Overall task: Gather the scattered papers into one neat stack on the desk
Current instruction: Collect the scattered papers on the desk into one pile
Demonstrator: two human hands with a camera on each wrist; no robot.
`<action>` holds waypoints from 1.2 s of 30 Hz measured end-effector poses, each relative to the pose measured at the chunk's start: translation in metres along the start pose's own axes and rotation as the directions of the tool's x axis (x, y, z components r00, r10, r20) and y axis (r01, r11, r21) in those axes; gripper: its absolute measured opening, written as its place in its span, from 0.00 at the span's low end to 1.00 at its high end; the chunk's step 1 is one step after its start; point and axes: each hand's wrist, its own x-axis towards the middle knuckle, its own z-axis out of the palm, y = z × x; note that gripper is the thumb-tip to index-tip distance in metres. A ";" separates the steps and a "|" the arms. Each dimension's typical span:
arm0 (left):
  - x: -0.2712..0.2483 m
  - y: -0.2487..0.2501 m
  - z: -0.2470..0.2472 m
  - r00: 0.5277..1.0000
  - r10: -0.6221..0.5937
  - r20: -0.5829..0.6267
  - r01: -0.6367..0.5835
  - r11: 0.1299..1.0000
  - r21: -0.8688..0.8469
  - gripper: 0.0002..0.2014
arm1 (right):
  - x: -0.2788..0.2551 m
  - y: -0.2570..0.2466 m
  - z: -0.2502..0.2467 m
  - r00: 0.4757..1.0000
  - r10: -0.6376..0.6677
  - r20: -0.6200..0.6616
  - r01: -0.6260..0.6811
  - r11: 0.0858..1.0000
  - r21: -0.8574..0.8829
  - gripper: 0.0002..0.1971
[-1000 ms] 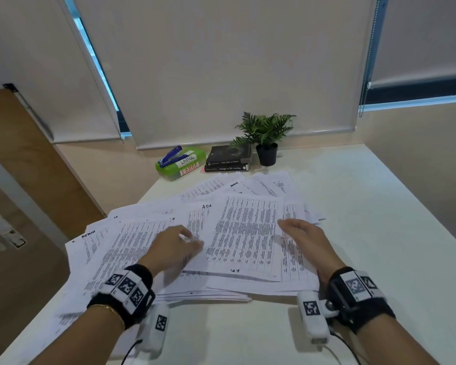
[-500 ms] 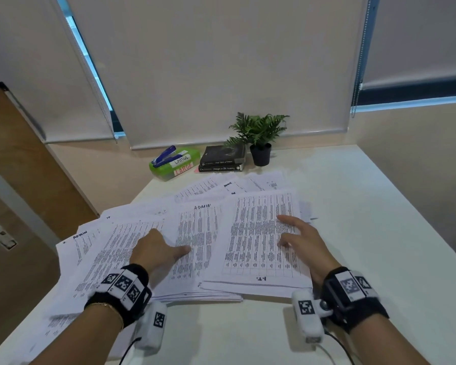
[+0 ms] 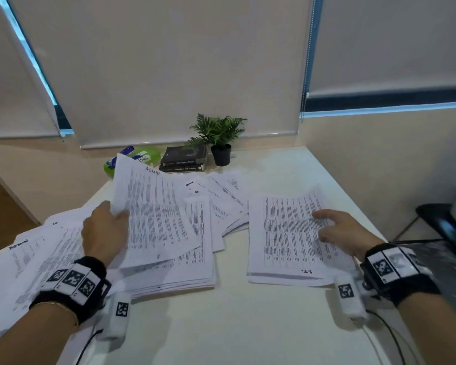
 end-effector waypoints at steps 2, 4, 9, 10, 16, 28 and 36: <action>-0.003 0.013 0.002 1.000 0.027 -0.014 -0.029 0.991 -0.132 0.11 | 0.002 0.011 -0.011 1.000 0.022 -0.022 -0.024 0.996 -0.082 0.33; -0.007 0.028 0.006 1.000 0.024 0.012 -0.020 0.960 -0.279 0.12 | 0.009 0.020 -0.021 0.999 -0.004 -0.033 -0.002 0.979 -0.206 0.33; -0.025 0.061 0.021 0.982 0.015 0.187 0.081 0.863 -0.499 0.11 | 0.014 0.021 -0.037 0.998 0.045 -0.043 -0.060 0.877 -0.476 0.32; -0.028 0.064 0.024 0.974 0.016 0.227 0.106 0.850 -0.516 0.12 | 0.013 0.019 -0.037 0.996 0.036 -0.076 -0.072 0.832 -0.550 0.33; -0.054 0.087 0.042 0.912 0.068 0.405 0.198 0.791 -0.579 0.11 | -0.016 -0.025 0.002 0.981 -0.190 -0.030 0.186 0.977 -0.101 0.34; -0.030 0.043 0.031 0.869 -0.027 0.494 0.013 0.999 0.031 0.27 | 0.016 -0.041 0.111 0.987 -0.031 0.155 -0.048 0.875 0.482 0.37; -0.010 -0.020 0.025 0.879 -0.261 0.399 0.187 0.959 0.214 0.44 | 0.028 -0.027 0.116 0.991 -0.013 0.131 -0.047 0.895 0.443 0.42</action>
